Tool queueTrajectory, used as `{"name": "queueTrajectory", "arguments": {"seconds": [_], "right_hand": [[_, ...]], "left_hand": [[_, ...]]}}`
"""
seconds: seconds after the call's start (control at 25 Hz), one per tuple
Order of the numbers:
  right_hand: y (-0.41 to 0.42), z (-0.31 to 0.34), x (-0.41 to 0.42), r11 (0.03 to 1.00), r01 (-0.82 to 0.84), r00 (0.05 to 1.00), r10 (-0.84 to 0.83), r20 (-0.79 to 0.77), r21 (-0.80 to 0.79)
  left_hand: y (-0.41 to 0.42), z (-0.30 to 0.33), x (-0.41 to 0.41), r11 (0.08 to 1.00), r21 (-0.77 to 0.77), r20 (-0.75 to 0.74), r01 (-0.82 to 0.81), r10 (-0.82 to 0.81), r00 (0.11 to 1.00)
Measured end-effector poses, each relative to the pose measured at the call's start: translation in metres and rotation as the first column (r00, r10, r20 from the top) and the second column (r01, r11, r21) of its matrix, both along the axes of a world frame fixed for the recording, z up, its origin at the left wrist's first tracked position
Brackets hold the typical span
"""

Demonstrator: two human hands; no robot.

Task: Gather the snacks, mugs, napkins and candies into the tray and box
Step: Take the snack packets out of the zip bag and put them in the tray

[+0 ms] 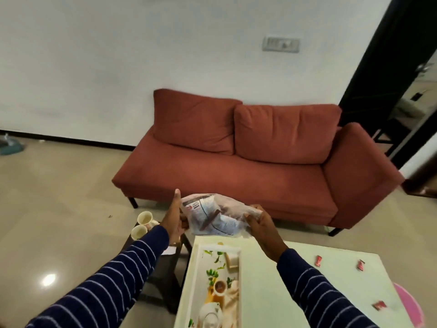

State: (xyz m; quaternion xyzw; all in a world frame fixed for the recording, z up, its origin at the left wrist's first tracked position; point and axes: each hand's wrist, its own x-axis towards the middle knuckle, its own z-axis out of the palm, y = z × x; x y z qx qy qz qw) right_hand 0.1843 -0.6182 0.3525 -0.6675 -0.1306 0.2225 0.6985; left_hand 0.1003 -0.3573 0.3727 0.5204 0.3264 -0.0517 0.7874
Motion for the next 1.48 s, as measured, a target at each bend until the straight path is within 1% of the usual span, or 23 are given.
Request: {"name": "queueTrajectory", "arguments": {"seconds": [0.12,0.24,0.36,0.44,0.52,0.6,0.68,0.72,0.8,0.92,1.08,1.16,1.2,1.28,1.36,1.44,1.48], "right_hand": [[-0.024,0.034,-0.002,0.998,0.013,0.993,-0.021,0.115,0.065],[-0.039,0.063,-0.008,0.992,0.027,0.985,-0.048,0.169,0.124],[-0.047,0.091,-0.014,0.99,0.05,0.971,-0.079,0.225,0.134],[-0.054,0.107,-0.016,0.988,0.06,0.961,-0.095,0.26,0.141],[-0.06,0.121,-0.02,0.987,0.053,0.946,-0.098,0.31,0.151],[-0.066,0.134,-0.021,0.989,0.053,0.933,-0.097,0.346,0.137],[-0.075,0.143,-0.023,0.989,0.052,0.921,-0.101,0.377,0.138],[-0.082,0.146,-0.022,0.988,0.056,0.914,-0.108,0.39,0.142],[-0.098,0.151,-0.019,0.988,0.075,0.903,-0.125,0.411,0.136],[-0.128,0.158,-0.008,0.992,0.088,0.902,-0.119,0.416,0.094],[-0.182,0.175,0.011,0.989,0.115,0.917,-0.141,0.373,0.09],[-0.209,0.189,0.02,0.988,0.129,0.898,-0.155,0.412,0.089],[-0.218,0.198,0.025,0.986,0.155,0.882,-0.166,0.442,0.061],[-0.236,0.212,0.041,0.962,0.27,0.82,-0.214,0.53,-0.031],[-0.248,0.228,0.058,0.901,0.421,0.697,-0.246,0.674,-0.107],[-0.252,0.245,0.077,0.831,0.525,0.566,-0.181,0.804,-0.183],[-0.251,0.254,0.085,0.817,0.536,0.524,-0.124,0.843,-0.212]], "left_hand": [[-0.022,0.037,0.008,0.999,0.048,-0.029,0.025,-0.023,0.999],[-0.029,0.071,0.014,0.995,0.002,-0.015,0.096,-0.096,0.995],[-0.027,0.111,0.012,0.976,0.029,0.067,0.215,-0.216,0.974],[-0.024,0.136,0.012,0.953,0.053,0.143,0.298,-0.302,0.942],[-0.026,0.157,0.016,0.936,0.053,0.213,0.348,-0.351,0.912],[-0.037,0.173,0.023,0.929,0.143,0.243,0.341,-0.367,0.898],[-0.055,0.184,0.029,0.927,0.269,0.268,0.262,-0.334,0.904],[-0.066,0.189,0.033,0.926,0.304,0.298,0.223,-0.314,0.901],[-0.085,0.198,0.039,0.923,0.346,0.365,0.168,-0.298,0.882],[-0.116,0.212,0.043,0.895,0.411,0.441,0.176,-0.364,0.821],[-0.172,0.229,0.056,0.87,0.464,0.482,0.166,-0.406,0.776],[-0.199,0.233,0.062,0.848,0.494,0.503,0.191,-0.458,0.733],[-0.211,0.233,0.065,0.832,0.518,0.506,0.197,-0.484,0.714],[-0.235,0.231,0.071,0.818,0.542,0.521,0.192,-0.506,0.687],[-0.253,0.23,0.075,0.812,0.561,0.539,0.164,-0.508,0.672],[-0.264,0.23,0.081,0.797,0.591,0.547,0.126,-0.511,0.663],[-0.267,0.229,0.082,0.786,0.606,0.548,0.119,-0.522,0.654]]}}
